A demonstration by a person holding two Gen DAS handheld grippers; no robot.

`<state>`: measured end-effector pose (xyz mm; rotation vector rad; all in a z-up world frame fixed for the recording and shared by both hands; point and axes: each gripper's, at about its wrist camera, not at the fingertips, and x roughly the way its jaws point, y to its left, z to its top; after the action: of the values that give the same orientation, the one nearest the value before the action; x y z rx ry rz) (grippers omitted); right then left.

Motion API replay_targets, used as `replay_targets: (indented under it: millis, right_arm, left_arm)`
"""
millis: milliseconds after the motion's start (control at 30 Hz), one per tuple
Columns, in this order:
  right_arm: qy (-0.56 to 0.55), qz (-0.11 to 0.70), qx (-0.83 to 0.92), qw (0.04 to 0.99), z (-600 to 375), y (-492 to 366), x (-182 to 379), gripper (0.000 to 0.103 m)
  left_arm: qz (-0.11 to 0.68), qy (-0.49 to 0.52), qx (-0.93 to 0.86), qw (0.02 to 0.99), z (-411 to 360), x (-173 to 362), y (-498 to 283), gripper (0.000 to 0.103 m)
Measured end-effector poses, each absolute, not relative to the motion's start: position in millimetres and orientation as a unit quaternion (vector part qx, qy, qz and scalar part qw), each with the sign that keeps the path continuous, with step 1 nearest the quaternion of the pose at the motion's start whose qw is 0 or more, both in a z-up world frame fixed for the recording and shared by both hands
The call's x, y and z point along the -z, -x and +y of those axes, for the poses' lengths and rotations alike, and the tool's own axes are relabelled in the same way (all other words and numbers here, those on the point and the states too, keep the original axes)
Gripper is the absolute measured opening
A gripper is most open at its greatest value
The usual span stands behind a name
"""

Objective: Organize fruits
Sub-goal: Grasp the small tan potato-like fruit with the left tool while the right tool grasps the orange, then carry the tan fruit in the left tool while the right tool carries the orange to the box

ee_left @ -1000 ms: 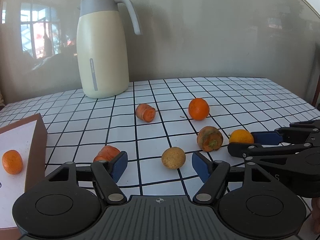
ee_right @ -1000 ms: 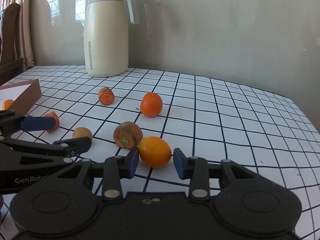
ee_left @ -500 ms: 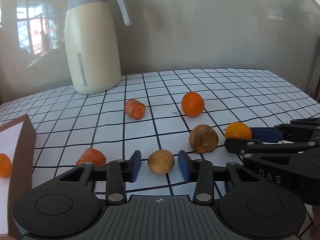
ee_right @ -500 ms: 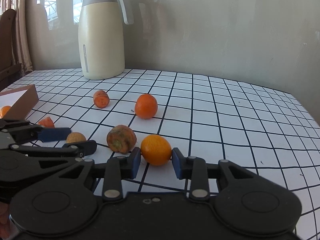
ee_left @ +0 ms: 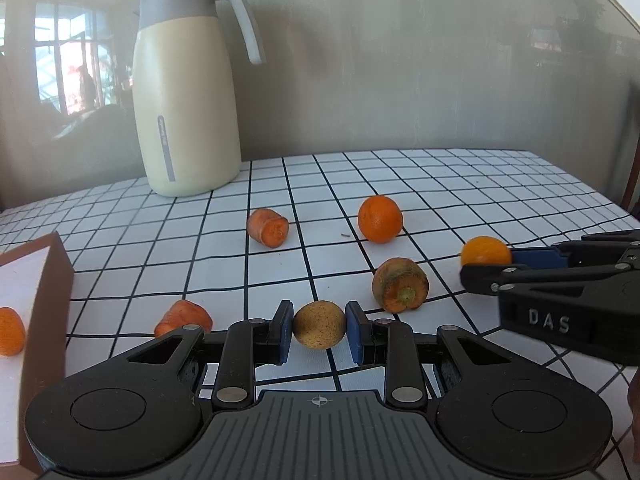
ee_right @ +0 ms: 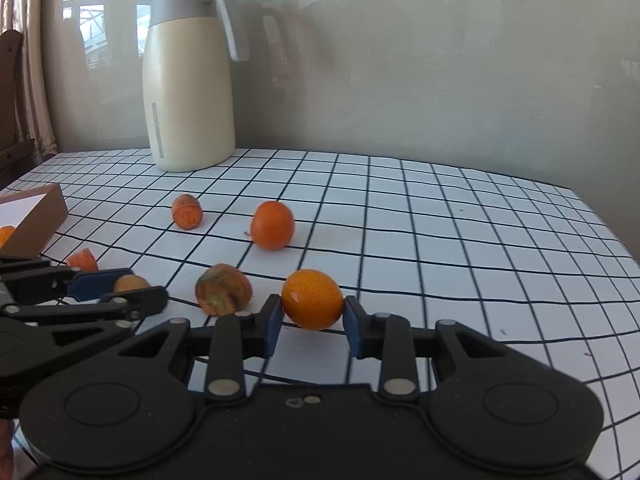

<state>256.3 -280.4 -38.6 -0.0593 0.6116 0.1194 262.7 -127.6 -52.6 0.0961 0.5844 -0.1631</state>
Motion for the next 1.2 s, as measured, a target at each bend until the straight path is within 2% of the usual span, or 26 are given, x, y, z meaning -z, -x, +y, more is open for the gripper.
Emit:
replay_targets:
  millis: [667, 1200]
  right_arm:
    - [0.058, 0.210, -0.103, 0.971, -241.0, -196.9, -22.7, 0.024]
    - [0.088, 0.186, -0.176, 0.963, -156.3, -184.5, -35.1, 0.024]
  left_arm:
    - [0.211, -0.044, 0.054, 0.975, -65.4, -11.4, -185.6, 0.029]
    - [0.191, -0.003, -0.025, 0.981, 30.7, -25.3, -152.6, 0.029]
